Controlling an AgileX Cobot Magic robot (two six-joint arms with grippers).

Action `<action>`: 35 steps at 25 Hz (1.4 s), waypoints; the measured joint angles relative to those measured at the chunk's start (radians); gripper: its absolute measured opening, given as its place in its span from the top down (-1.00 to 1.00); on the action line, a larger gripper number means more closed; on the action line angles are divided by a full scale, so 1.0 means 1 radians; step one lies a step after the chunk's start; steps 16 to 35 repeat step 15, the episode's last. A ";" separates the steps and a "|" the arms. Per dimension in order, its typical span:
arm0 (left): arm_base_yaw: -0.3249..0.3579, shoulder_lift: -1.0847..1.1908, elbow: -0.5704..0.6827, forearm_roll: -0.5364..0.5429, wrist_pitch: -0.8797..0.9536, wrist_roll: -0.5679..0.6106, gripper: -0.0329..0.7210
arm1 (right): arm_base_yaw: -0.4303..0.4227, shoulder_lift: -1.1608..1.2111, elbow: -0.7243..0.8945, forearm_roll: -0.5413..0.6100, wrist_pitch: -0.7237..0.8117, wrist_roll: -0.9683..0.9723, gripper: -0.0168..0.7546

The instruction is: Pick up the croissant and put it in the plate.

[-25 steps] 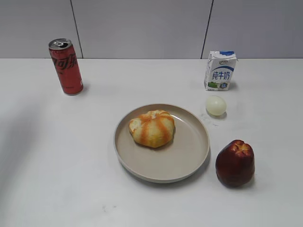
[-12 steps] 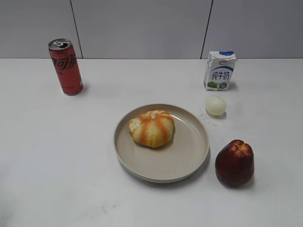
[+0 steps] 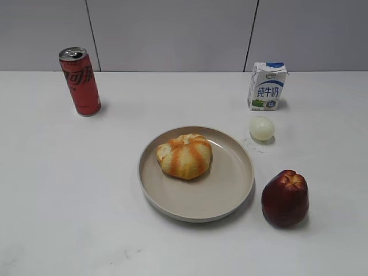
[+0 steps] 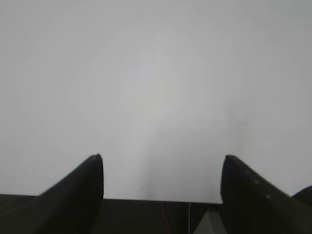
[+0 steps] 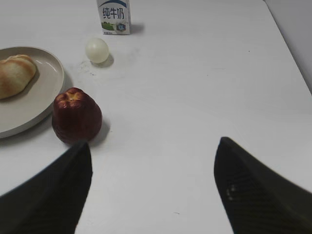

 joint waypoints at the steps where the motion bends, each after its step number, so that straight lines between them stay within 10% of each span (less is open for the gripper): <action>1: 0.000 -0.046 0.000 -0.001 0.002 0.000 -0.57 | 0.000 0.000 0.000 0.000 0.000 0.000 -0.57; 15: 0.000 -0.500 0.019 -0.010 0.025 0.000 -0.46 | 0.000 0.000 0.000 0.000 0.000 0.000 -0.57; 35: 0.000 -0.500 0.019 -0.010 0.025 0.000 -0.46 | 0.000 0.000 0.000 0.000 0.000 0.000 -0.57</action>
